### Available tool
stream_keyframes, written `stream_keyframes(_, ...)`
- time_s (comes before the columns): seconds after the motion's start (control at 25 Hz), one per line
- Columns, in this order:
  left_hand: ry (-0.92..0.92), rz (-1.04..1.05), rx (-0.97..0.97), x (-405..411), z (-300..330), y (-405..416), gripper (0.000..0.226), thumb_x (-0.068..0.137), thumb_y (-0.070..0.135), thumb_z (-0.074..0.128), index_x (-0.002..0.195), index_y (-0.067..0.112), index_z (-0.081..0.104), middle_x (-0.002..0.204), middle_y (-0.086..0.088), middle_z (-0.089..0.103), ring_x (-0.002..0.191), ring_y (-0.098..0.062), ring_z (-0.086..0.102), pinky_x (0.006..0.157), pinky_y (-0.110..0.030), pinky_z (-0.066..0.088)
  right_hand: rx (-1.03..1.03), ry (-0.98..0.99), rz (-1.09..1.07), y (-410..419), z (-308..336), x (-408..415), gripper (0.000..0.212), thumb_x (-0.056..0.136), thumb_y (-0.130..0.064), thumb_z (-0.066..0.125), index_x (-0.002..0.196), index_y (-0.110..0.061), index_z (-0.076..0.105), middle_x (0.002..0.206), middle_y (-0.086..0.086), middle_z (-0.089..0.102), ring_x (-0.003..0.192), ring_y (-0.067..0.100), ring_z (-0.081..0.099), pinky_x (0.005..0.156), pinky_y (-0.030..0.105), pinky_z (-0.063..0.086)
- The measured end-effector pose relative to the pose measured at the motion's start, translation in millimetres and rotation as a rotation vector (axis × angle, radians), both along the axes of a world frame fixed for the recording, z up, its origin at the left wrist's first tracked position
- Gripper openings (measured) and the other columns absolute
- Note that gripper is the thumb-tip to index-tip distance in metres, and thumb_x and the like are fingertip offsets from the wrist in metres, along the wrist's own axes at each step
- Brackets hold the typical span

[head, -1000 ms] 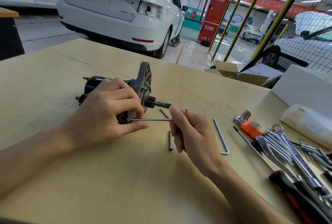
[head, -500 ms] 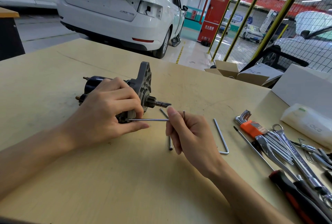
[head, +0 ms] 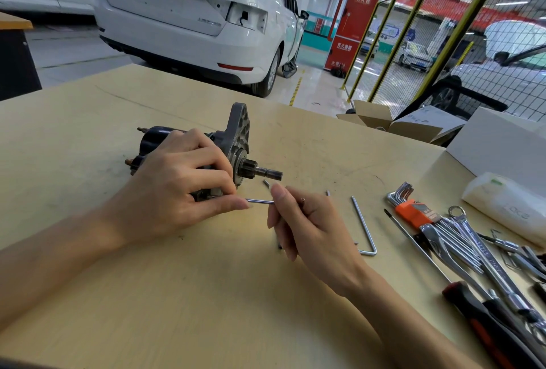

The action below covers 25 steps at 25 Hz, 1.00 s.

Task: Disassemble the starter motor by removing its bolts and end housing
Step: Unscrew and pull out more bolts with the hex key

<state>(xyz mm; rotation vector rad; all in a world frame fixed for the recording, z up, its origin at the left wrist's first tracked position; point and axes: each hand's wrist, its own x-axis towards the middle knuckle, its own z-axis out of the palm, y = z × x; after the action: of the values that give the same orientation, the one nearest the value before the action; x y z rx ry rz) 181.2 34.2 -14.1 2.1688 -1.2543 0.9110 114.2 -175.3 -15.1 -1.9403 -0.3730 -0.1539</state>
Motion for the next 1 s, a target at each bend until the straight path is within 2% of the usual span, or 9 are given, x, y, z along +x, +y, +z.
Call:
stream_keyframes(0.12,-0.014,0.003,0.008,0.2,0.1,0.1,0.035,0.090,0.048,0.059,0.072,0.021,0.073,0.085,0.013,0.065,0.088,-0.016,0.053,0.077,-0.040,0.040,0.073,0.070,0.056,-0.3,1.5,-0.3,0.065,0.091,-0.066,0.032,0.069,-0.010,0.057,0.050,0.002,0.053,0.044,0.014,0.047,0.047,0.021,0.036)
stream_keyframes(0.2,-0.019,0.002,0.008,0.4,-0.2,0.3,0.035,0.090,0.047,0.059,0.072,0.020,0.073,0.085,0.012,0.065,0.087,-0.017,0.054,0.076,-0.042,0.041,0.112,0.102,0.098,-1.6,2.7,0.1,0.063,0.087,-0.066,0.029,0.069,-0.012,0.057,0.051,0.003,0.052,0.045,0.016,0.046,0.046,0.024,0.035)
stream_keyframes(0.4,-0.021,-0.001,0.006,1.3,-0.4,0.1,0.034,0.090,0.046,0.059,0.072,0.020,0.072,0.084,0.011,0.065,0.086,-0.019,0.055,0.074,-0.045,0.043,0.138,0.035,0.111,-2.3,1.8,-0.1,0.041,0.083,-0.042,0.038,0.075,-0.007,0.059,0.051,0.003,0.052,0.044,0.017,0.044,0.045,0.024,0.033)
stream_keyframes(0.56,-0.014,-0.001,-0.007,1.9,-0.9,0.0,0.036,0.091,0.046,0.058,0.072,0.019,0.072,0.083,0.011,0.065,0.086,-0.019,0.055,0.073,-0.047,0.044,0.211,-0.003,0.055,-2.6,2.6,0.6,0.024,0.080,-0.015,0.041,0.074,-0.005,0.062,0.047,0.004,0.049,0.042,0.018,0.041,0.044,0.021,0.033)
stream_keyframes(1.0,0.016,0.006,-0.007,0.2,-1.2,0.3,0.036,0.090,0.048,0.058,0.071,0.022,0.075,0.083,0.012,0.065,0.089,-0.012,0.050,0.076,-0.042,0.042,0.145,0.025,0.011,-3.0,0.8,2.5,0.029,0.082,-0.007,0.039,0.074,-0.006,0.067,0.049,0.004,0.050,0.039,0.012,0.042,0.043,0.015,0.034)
